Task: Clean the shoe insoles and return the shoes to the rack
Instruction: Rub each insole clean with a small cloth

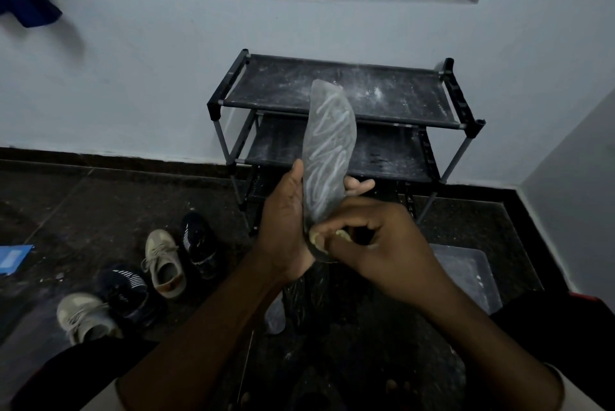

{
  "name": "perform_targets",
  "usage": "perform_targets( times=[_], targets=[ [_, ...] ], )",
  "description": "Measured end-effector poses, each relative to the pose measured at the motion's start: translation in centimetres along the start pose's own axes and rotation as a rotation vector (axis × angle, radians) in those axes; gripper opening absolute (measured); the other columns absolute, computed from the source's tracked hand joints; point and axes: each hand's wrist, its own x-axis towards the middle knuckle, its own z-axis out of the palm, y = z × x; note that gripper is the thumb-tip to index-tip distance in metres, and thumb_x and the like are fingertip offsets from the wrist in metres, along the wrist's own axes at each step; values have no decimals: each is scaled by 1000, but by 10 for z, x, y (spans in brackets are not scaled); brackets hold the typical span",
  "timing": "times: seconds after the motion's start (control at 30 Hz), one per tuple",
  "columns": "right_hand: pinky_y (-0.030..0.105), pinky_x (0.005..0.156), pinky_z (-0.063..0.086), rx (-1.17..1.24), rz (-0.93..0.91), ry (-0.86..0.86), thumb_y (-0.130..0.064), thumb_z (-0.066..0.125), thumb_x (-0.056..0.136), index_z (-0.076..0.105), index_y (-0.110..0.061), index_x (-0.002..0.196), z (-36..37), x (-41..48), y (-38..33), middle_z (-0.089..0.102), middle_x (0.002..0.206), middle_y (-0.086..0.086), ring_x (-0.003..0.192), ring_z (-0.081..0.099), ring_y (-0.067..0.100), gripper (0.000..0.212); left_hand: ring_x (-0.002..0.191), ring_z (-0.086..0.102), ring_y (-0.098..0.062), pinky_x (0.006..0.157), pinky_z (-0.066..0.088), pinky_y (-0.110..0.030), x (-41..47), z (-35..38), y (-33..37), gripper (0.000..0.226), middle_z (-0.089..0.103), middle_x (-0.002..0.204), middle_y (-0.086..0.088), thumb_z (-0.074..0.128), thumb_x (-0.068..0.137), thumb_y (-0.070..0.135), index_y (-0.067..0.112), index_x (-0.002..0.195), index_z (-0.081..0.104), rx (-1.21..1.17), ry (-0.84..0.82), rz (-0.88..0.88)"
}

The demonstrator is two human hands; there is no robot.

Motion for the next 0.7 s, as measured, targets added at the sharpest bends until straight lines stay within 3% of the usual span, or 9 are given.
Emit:
perform_targets(
  times=[0.03, 0.1, 0.2, 0.27, 0.33, 0.4, 0.53, 0.63, 0.7],
  targets=[
    [21, 98, 49, 23, -18, 52, -5, 79, 86, 82, -12, 94, -2, 1, 0, 75, 89, -9, 86, 72, 10, 11, 131, 55, -39, 112, 43, -48, -1, 1, 0, 70, 58, 131, -31, 24, 105, 53, -2, 140, 49, -3, -4, -15],
    [21, 102, 47, 17, -46, 76, -6, 79, 86, 81, -11, 98, -1, 3, 0, 76, 93, -8, 90, 72, 9, 13, 131, 54, -39, 115, 38, -49, -1, 2, -1, 70, 58, 133, -32, 26, 104, 54, 0, 142, 48, -5, -1, -36],
    [27, 86, 56, -63, -61, -51, -6, 79, 86, 81, -11, 95, 3, 1, 1, 74, 90, -7, 86, 72, 9, 11, 130, 55, -40, 116, 34, -51, 0, -2, -3, 67, 64, 120, -27, 27, 105, 52, -2, 130, 59, 15, 23, -11],
    [24, 82, 54, -45, -50, -87, -3, 79, 83, 82, -10, 88, -1, 2, 2, 74, 83, -7, 78, 71, 10, 10, 131, 55, -39, 116, 35, -51, 1, -3, -4, 68, 59, 124, -29, 25, 105, 52, -4, 129, 57, 13, 42, -10],
    [26, 89, 52, 10, -36, -14, -2, 80, 83, 82, -10, 87, -5, 5, 2, 74, 82, -8, 79, 71, 11, 9, 132, 53, -39, 115, 36, -50, 0, -1, -4, 69, 54, 136, -33, 27, 104, 53, -3, 133, 55, 1, 49, -33],
    [32, 83, 56, 23, -38, 44, -4, 80, 85, 82, -11, 93, -5, 7, 1, 75, 87, -7, 83, 71, 13, 11, 134, 51, -40, 117, 34, -51, -2, 0, -5, 66, 52, 139, -34, 32, 103, 53, 1, 135, 57, -23, 44, -35],
    [31, 85, 55, -86, -73, -98, -2, 78, 84, 82, -12, 89, 1, 4, 0, 74, 83, -6, 79, 71, 11, 11, 129, 56, -40, 115, 36, -51, -1, -2, -6, 69, 67, 114, -26, 28, 104, 52, 0, 110, 73, 11, 61, -3],
    [27, 89, 54, -36, -40, -38, -2, 78, 83, 82, -12, 88, -7, 8, 2, 74, 83, -5, 80, 71, 13, 11, 127, 58, -37, 110, 44, -47, -2, -1, -5, 66, 65, 125, -27, 27, 105, 52, 3, 120, 69, 22, 76, -18],
    [34, 84, 58, -26, -31, 12, -5, 78, 86, 82, -13, 94, -8, 10, 1, 74, 89, -6, 85, 72, 13, 12, 126, 59, -37, 106, 49, -43, -3, -1, -6, 61, 61, 132, -27, 30, 105, 50, 4, 132, 60, 26, 104, -4]
  ],
)
